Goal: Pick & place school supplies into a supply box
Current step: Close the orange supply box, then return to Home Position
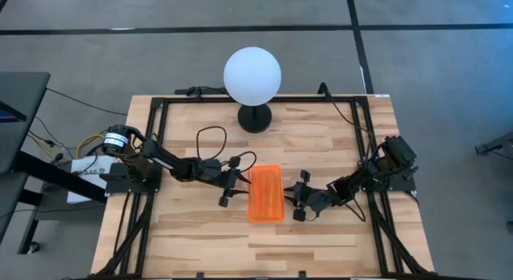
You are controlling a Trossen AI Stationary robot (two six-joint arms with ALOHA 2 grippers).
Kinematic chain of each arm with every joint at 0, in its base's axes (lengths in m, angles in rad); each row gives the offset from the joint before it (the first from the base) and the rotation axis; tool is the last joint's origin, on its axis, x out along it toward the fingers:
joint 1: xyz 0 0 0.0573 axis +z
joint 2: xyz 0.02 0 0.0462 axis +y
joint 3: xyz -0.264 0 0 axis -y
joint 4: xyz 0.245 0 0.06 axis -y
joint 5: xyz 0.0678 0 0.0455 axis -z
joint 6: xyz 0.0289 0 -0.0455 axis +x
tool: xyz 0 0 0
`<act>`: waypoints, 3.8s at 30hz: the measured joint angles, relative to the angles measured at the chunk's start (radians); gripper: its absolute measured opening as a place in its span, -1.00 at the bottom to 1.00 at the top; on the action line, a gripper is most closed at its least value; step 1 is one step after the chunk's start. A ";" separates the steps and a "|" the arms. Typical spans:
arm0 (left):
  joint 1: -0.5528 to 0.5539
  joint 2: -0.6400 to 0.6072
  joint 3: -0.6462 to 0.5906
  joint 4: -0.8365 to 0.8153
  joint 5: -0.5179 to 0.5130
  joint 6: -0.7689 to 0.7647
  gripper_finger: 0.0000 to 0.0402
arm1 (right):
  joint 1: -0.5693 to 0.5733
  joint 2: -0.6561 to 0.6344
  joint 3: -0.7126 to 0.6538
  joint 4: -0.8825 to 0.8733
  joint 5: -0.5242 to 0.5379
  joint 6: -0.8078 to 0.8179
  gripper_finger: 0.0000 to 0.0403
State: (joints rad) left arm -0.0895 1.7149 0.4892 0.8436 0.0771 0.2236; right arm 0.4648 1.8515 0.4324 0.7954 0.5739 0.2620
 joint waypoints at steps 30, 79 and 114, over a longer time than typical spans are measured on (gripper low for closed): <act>-0.013 -0.237 0.083 -0.098 -0.237 -0.042 -0.21 | 0.012 -0.409 -0.113 -0.236 0.126 -0.062 -0.50; 0.017 -1.121 -0.480 -0.199 -0.219 0.024 -0.21 | -0.537 -1.248 -0.426 -0.120 -0.676 -0.563 -0.50; 0.008 -1.708 -0.477 -0.789 -0.274 0.083 -0.22 | -0.539 -1.849 -0.420 -0.744 -0.650 -0.566 -0.50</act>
State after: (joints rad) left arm -0.0814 0.0065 0.0118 0.0548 -0.1967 0.3065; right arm -0.0742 0.0021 0.0122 0.0519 -0.0761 -0.3039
